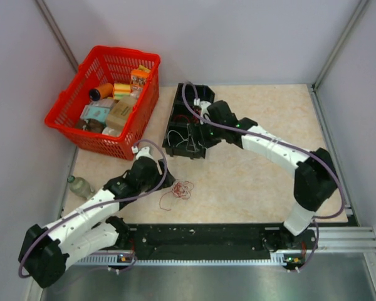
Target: Untangle the cables
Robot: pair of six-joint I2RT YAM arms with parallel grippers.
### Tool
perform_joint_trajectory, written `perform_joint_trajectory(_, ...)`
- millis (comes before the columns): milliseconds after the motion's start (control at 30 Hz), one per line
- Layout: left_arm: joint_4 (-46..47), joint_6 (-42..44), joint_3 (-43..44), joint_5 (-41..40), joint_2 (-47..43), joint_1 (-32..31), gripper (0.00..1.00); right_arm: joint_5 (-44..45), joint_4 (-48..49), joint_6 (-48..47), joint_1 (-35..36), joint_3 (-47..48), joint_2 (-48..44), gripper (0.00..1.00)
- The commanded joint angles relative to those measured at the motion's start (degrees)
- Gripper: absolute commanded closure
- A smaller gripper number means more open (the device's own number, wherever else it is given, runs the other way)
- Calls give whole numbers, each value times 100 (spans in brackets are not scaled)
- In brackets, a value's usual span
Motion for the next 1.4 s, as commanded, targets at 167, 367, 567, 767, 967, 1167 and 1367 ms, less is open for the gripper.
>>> perform_joint_trajectory(167, 938, 644, 423, 1724, 1120, 312, 32, -598, 1946, 900, 558, -2819, -1783, 29)
perform_joint_trajectory(367, 1333, 530, 186, 2358, 1534, 304, 44, -1269, 3727, 1578, 883, -3763, -1724, 46)
perform_joint_trajectory(567, 1702, 266, -183, 2385, 1123, 312, 66, -1337, 4324, 1938, 945, -3833, -1258, 51)
perform_joint_trajectory(767, 2265, 90, -412, 2666, 779, 312, 80, -1392, 4502, 1992, 962, -4009, -1195, 50)
perform_joint_trajectory(967, 2423, 90, -359, 2736, 893, 312, 95, -321, 3518, 1535, 954, -4035, -1626, 57)
perform_joint_trajectory(1167, 2336, 134, -280, 2745, 946, 312, 100, -2, 3077, 1368, 962, -4018, -1723, 63)
perform_joint_trajectory(1367, 2336, 143, -158, 2877, 700, 312, 100, -126, 3218, 1420, 1024, -4044, -1530, 62)
